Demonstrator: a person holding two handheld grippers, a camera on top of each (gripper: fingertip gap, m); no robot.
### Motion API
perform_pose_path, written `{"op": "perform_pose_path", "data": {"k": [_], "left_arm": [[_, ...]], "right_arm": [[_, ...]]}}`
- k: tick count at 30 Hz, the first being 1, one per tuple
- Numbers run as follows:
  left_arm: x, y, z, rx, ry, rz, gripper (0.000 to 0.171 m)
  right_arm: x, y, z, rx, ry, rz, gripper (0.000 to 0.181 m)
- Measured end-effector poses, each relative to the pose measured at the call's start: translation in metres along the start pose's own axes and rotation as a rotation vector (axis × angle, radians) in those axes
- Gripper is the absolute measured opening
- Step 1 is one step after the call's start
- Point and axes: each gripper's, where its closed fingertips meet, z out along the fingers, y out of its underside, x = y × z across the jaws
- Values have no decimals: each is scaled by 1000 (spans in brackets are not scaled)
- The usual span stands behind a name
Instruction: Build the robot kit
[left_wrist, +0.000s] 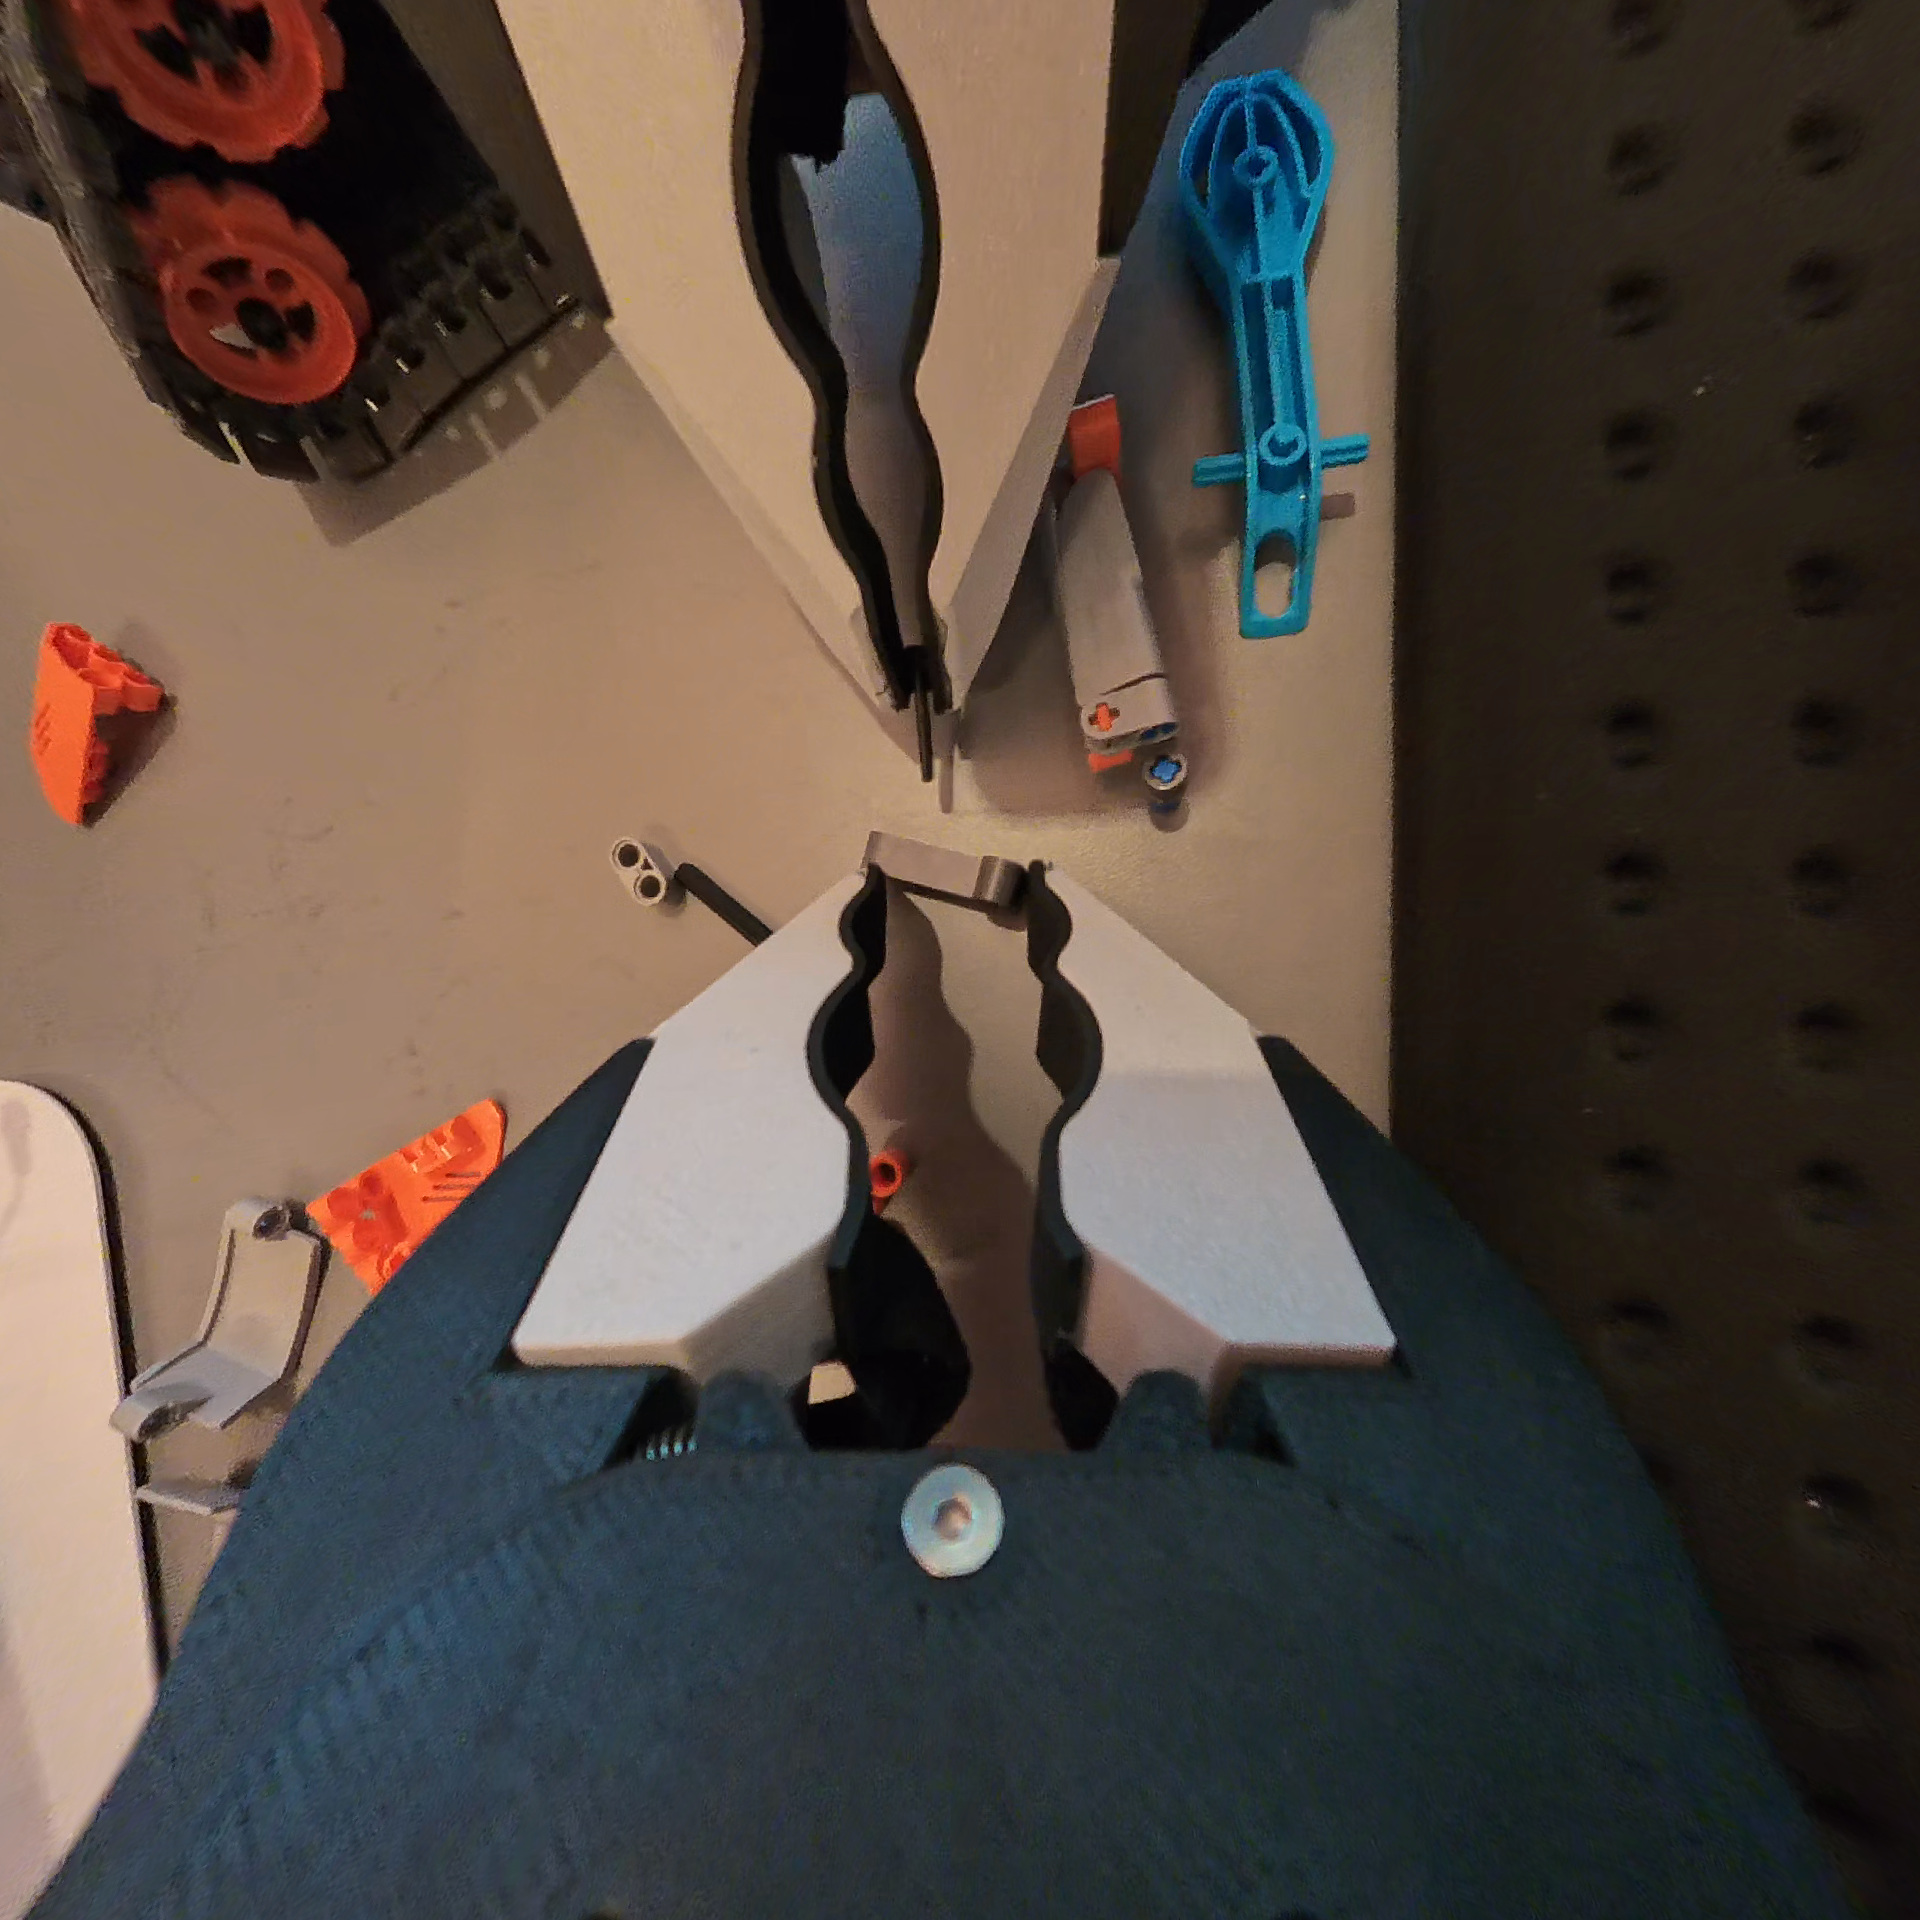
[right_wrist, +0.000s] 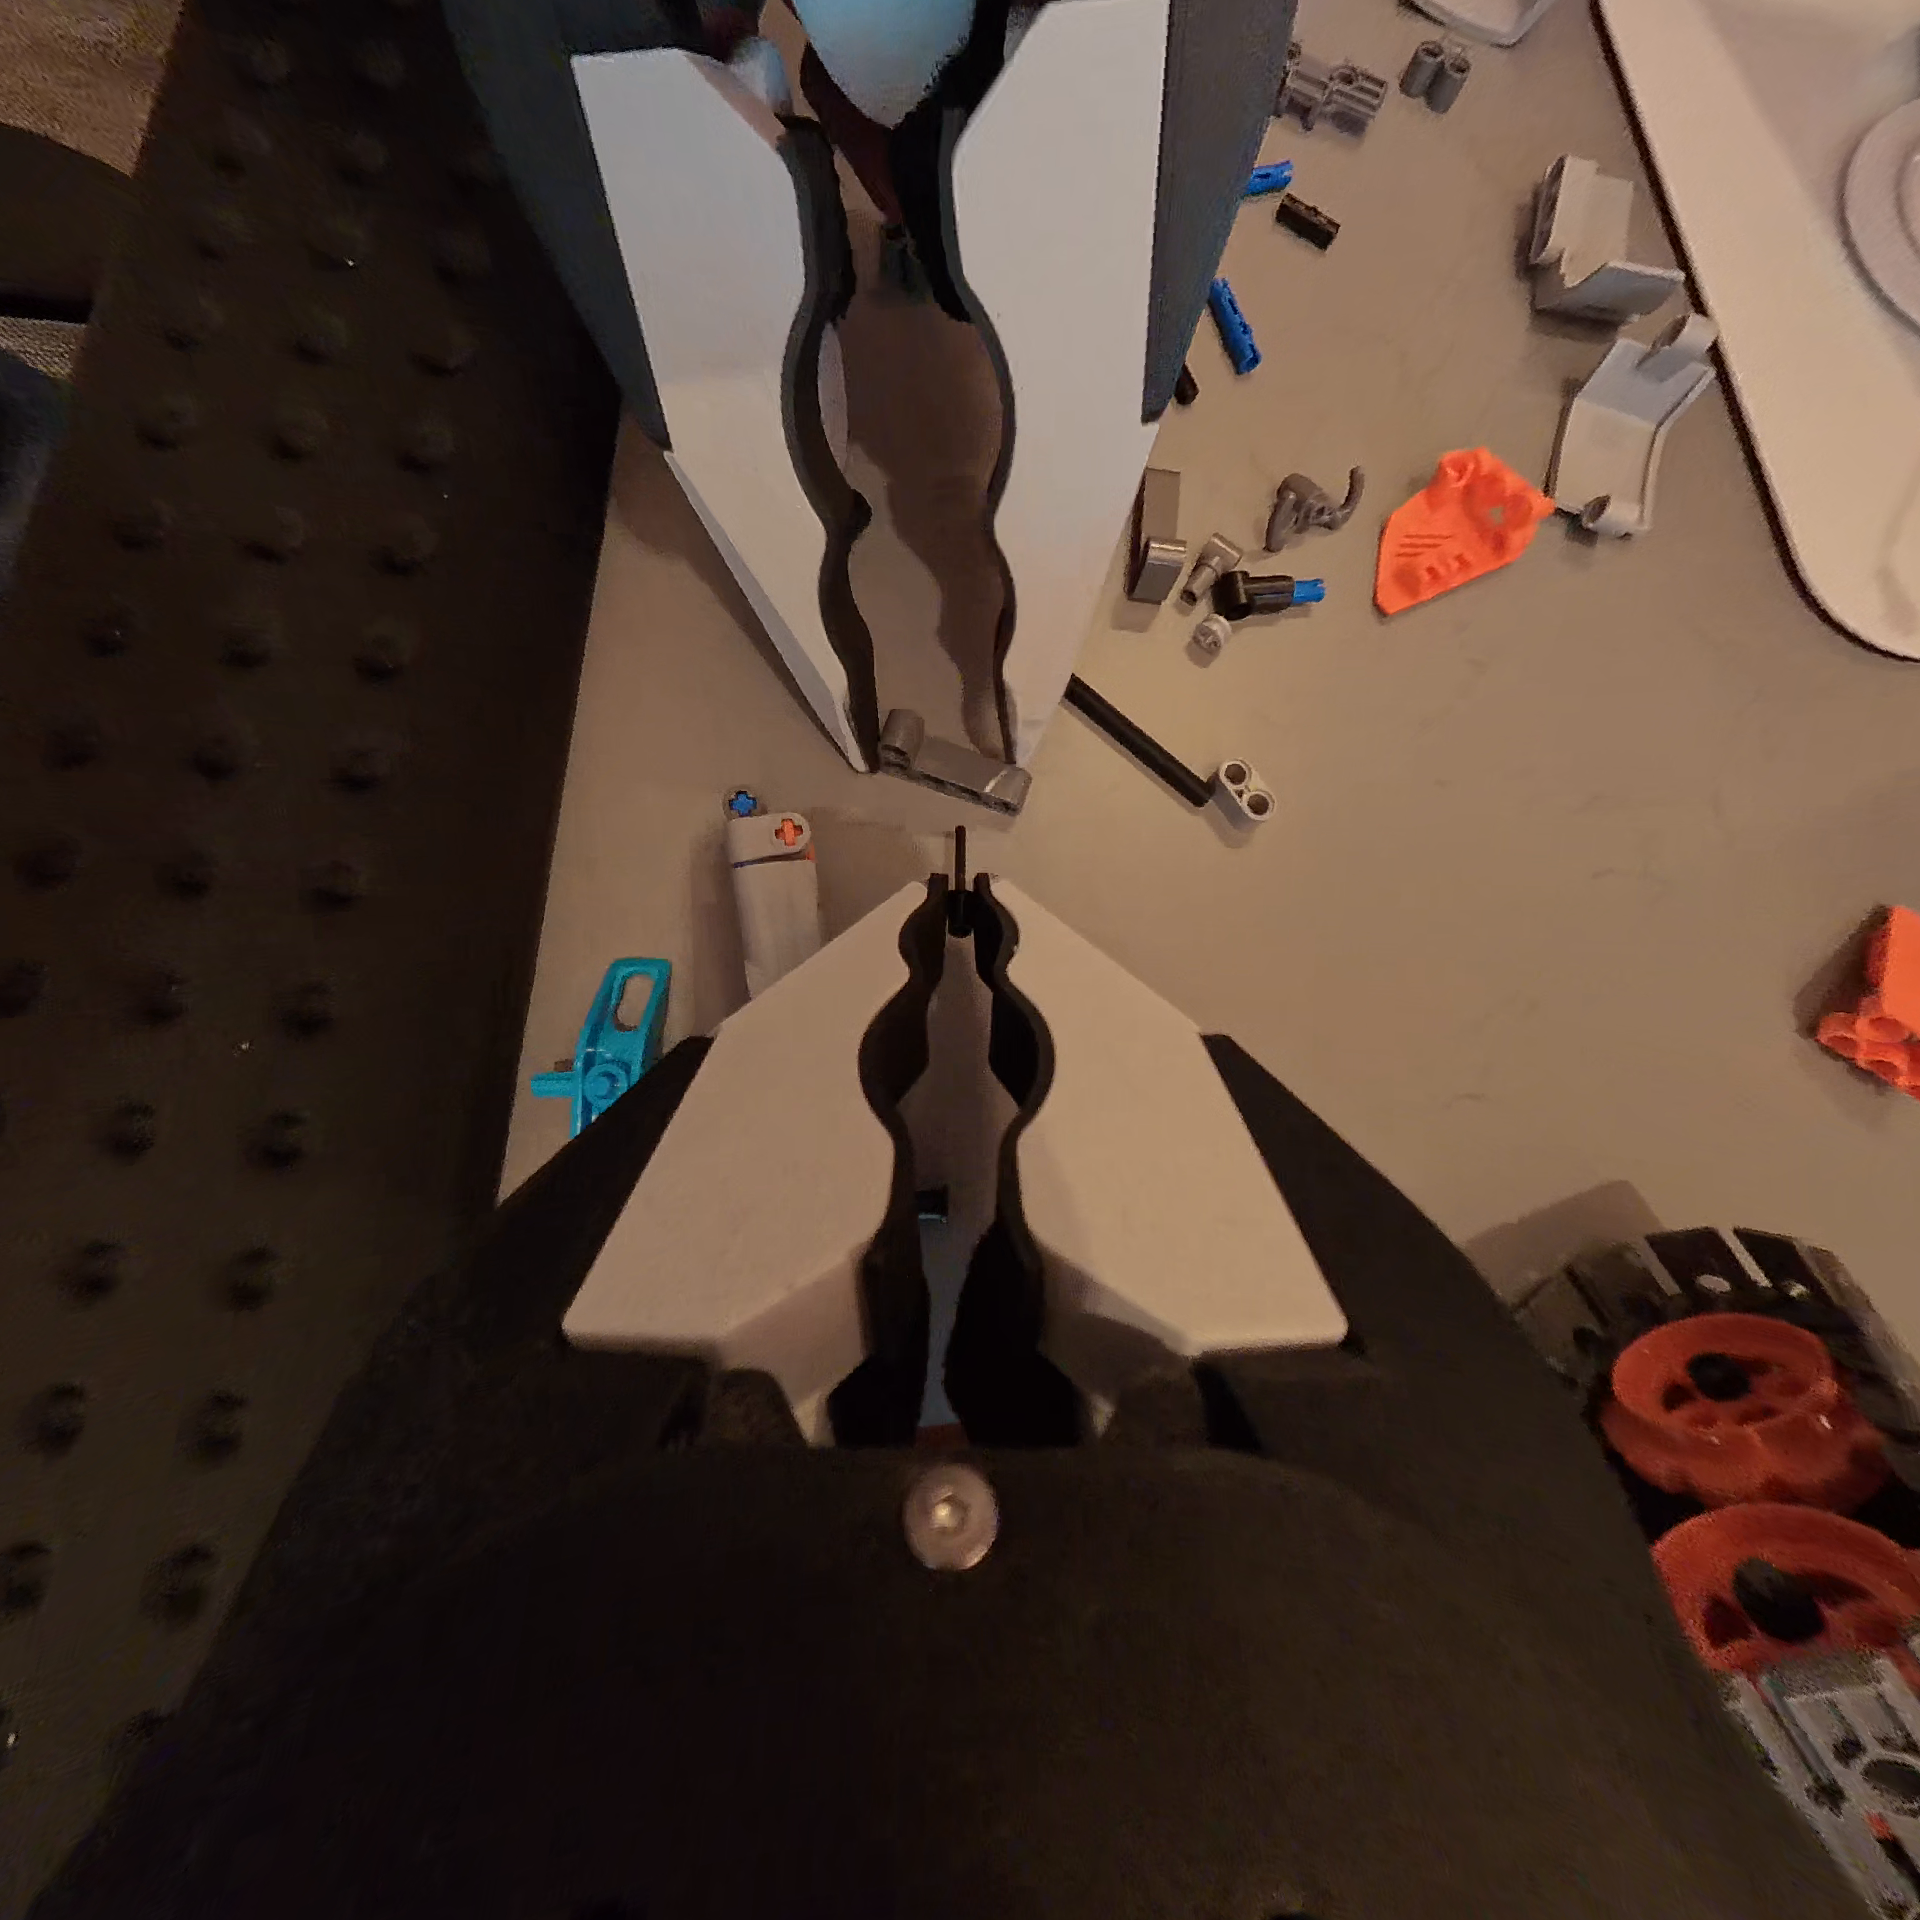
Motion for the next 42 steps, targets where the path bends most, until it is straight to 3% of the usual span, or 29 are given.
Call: {"op": "perform_pose_path", "data": {"k": [8,11,19,29,42], "left_arm": [[1,1,-4,-19,62,61,51],[-1,2,-1,-40,110,99,51],[2,-1,4,-44,253,90,31],[-3,-8,8,81,109,-12,30],[1,-8,8,144,110,-109,30]], "right_arm": [[3,6,3,-13,-9,46,2],[3,8,4,-20,-13,49,2],[3,10,5,-20,-19,61,2],[9,4,4,39,17,76,2],[9,2,5,49,24,80,2]]}}
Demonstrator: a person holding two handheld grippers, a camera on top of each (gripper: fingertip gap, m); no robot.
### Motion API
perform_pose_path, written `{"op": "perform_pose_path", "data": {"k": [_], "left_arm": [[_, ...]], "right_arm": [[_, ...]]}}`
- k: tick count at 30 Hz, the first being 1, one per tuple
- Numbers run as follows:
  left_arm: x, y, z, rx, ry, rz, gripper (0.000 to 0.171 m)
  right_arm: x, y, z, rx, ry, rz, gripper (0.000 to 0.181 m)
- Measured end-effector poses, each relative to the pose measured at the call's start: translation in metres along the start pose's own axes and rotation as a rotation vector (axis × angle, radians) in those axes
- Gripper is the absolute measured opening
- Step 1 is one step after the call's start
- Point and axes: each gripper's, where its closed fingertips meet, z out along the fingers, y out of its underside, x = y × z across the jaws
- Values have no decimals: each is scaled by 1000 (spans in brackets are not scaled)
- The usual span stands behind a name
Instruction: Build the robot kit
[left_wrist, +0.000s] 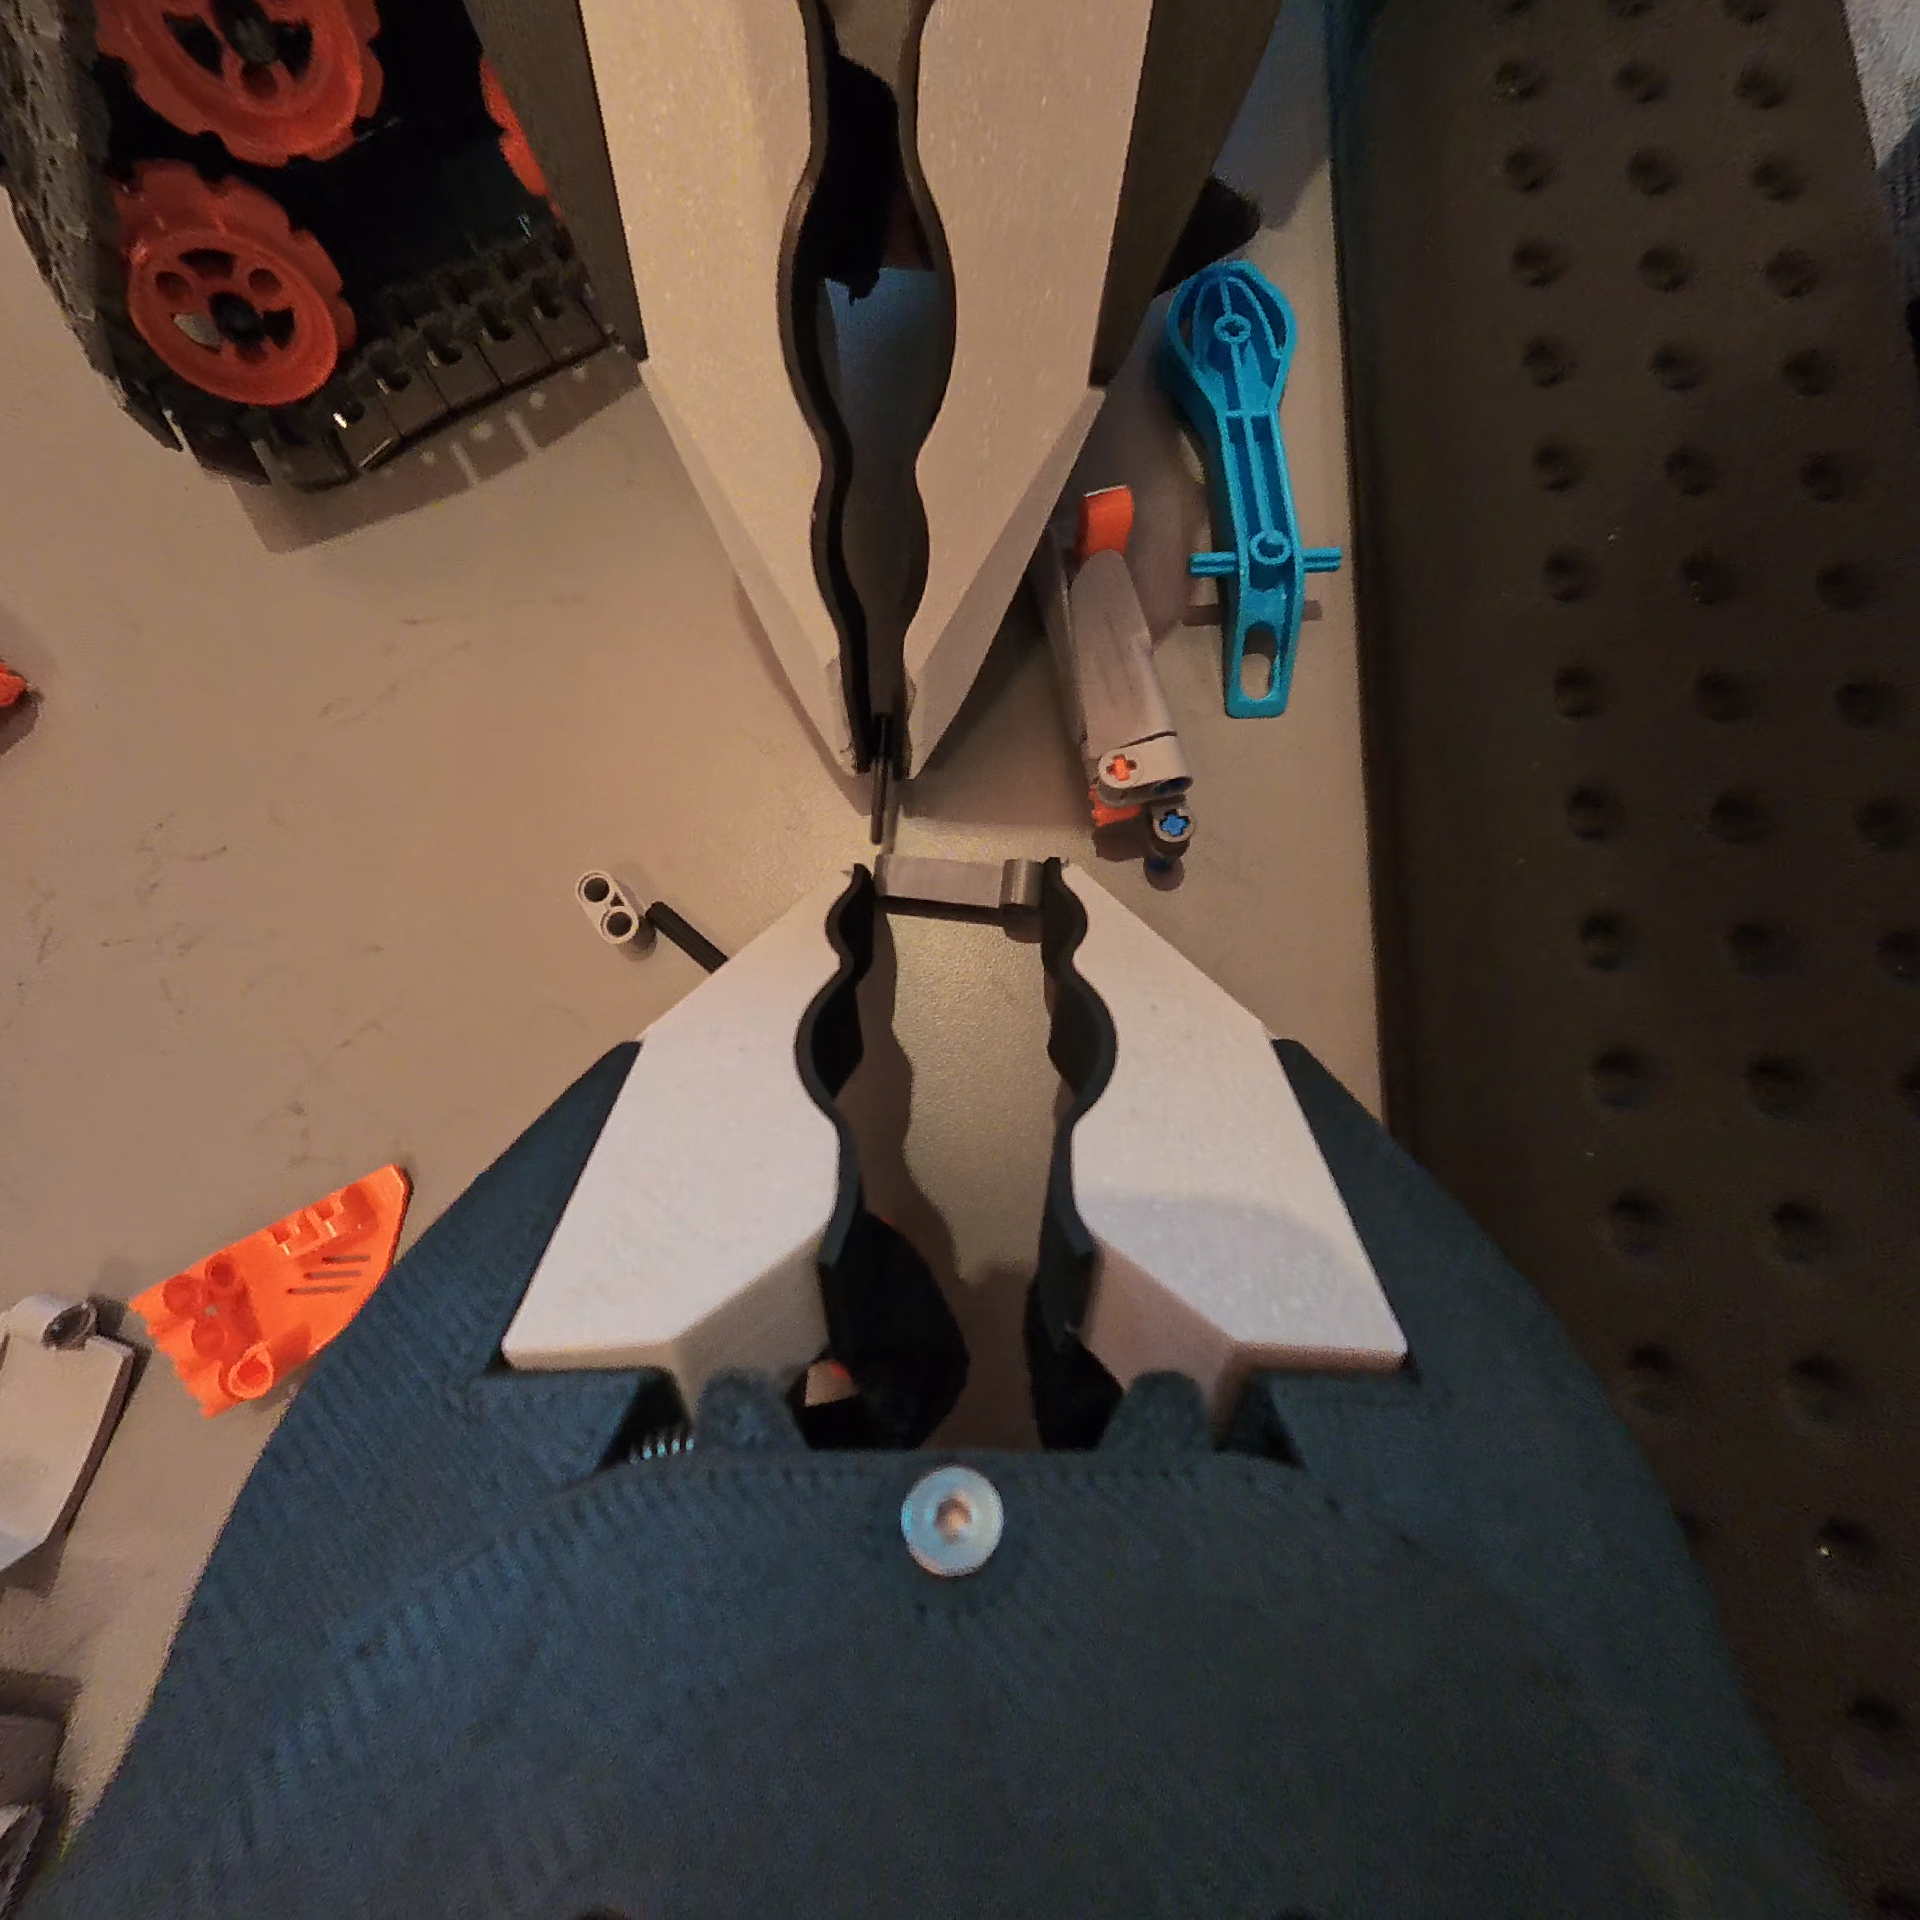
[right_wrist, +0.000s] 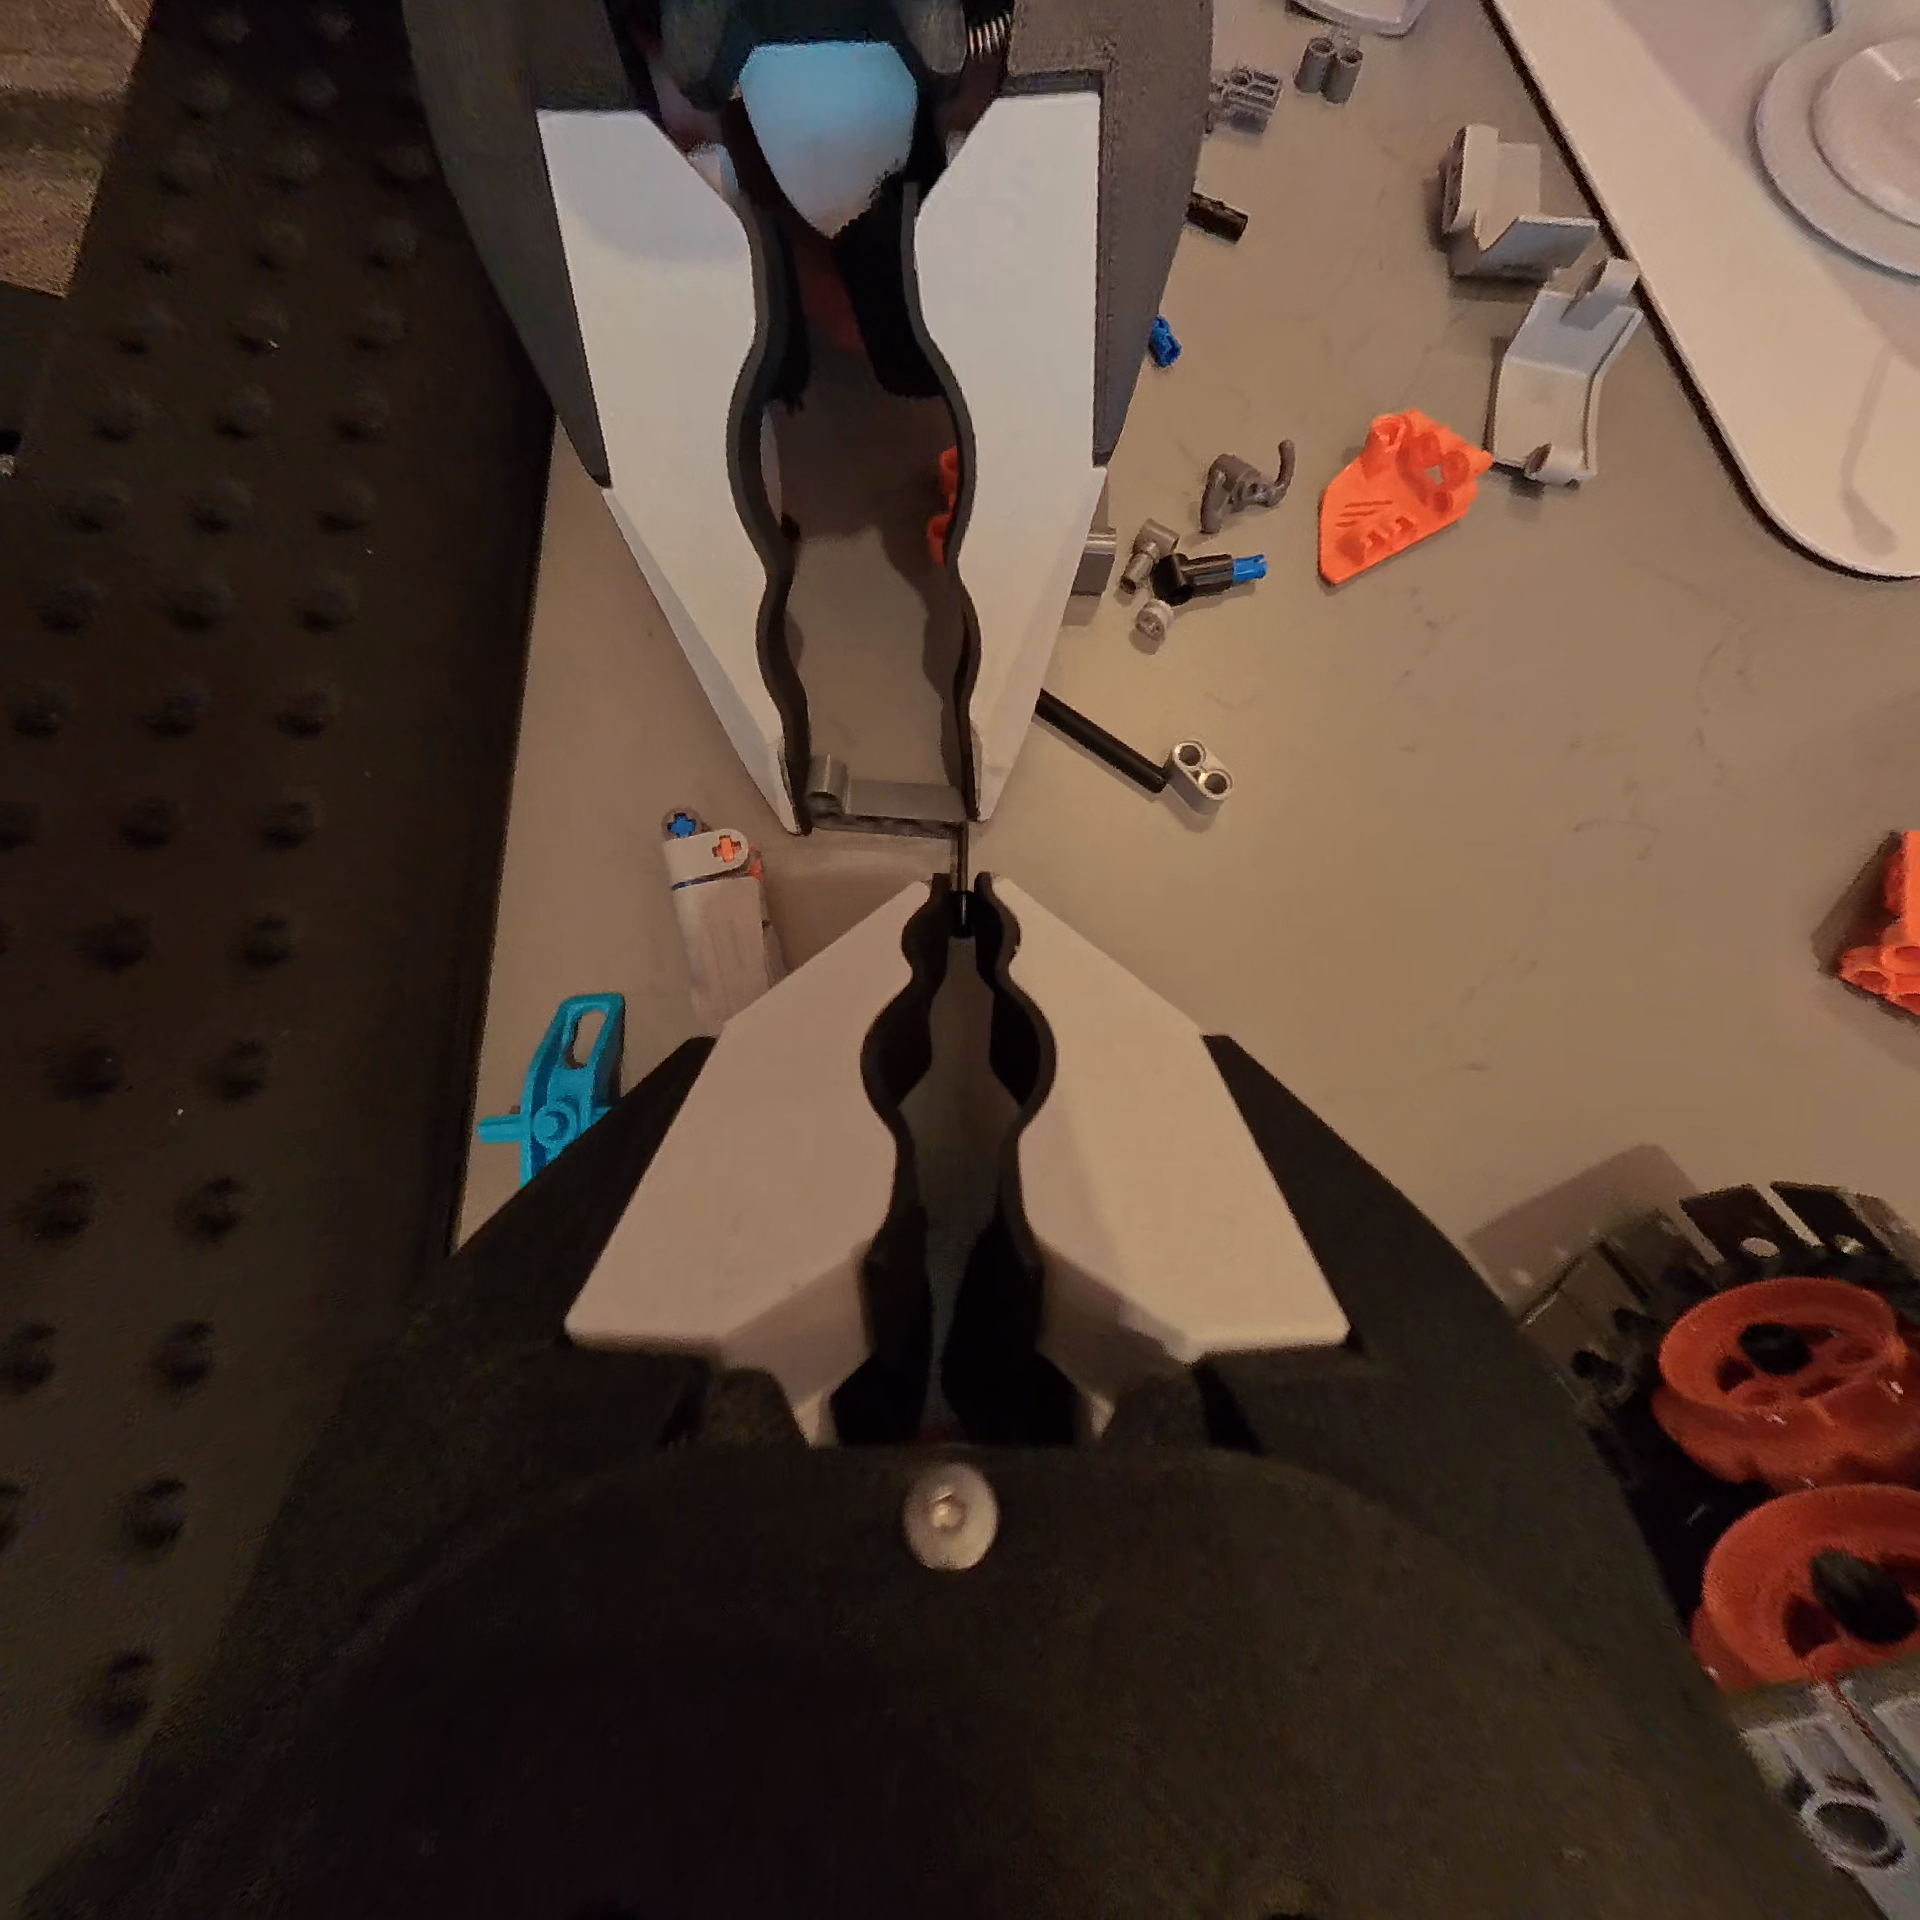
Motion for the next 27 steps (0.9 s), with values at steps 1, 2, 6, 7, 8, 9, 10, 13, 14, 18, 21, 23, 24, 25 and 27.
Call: {"op": "perform_pose_path", "data": {"k": [1,2,6,7,8,9,10,13,14,18,21,23,24,25,27], "left_arm": [[0,0,0,2,0,-4,30],[0,0,0,2,-2,-3,30],[0,0,0,2,-4,-8,30],[0,0,0,5,-3,-12,30],[-1,0,0,6,-4,-14,30],[-1,0,0,5,-6,-12,30],[-1,1,0,5,-9,-11,30],[-1,1,0,6,-8,-12,31],[-1,1,0,6,-7,-11,31],[-1,1,-1,6,-7,-12,30],[-1,2,-1,7,-6,-13,30],[-1,2,-1,6,-6,-11,30],[-1,2,-1,6,-4,-10,30],[-1,2,-1,7,-2,-8,30],[-1,2,-1,7,4,-6,30]], "right_arm": [[-1,1,1,-6,-5,-2,2],[-3,2,3,-11,-16,-3,2],[-3,2,4,-8,-15,-9,2],[-3,2,4,-4,-17,-6,2],[-3,2,5,-5,-14,-7,2],[-2,2,5,-5,-9,-9,2],[-2,2,5,0,-6,-9,2],[-2,2,6,7,-10,0,2],[-3,2,6,3,-11,-2,2],[-4,3,8,-11,-5,-16,1],[-5,3,9,-17,-5,-23,1],[-5,2,9,-21,-10,-28,0],[-5,2,9,-22,-13,-31,0],[-5,2,9,-23,-16,-36,0],[-5,2,9,-24,-18,-47,0]]}}
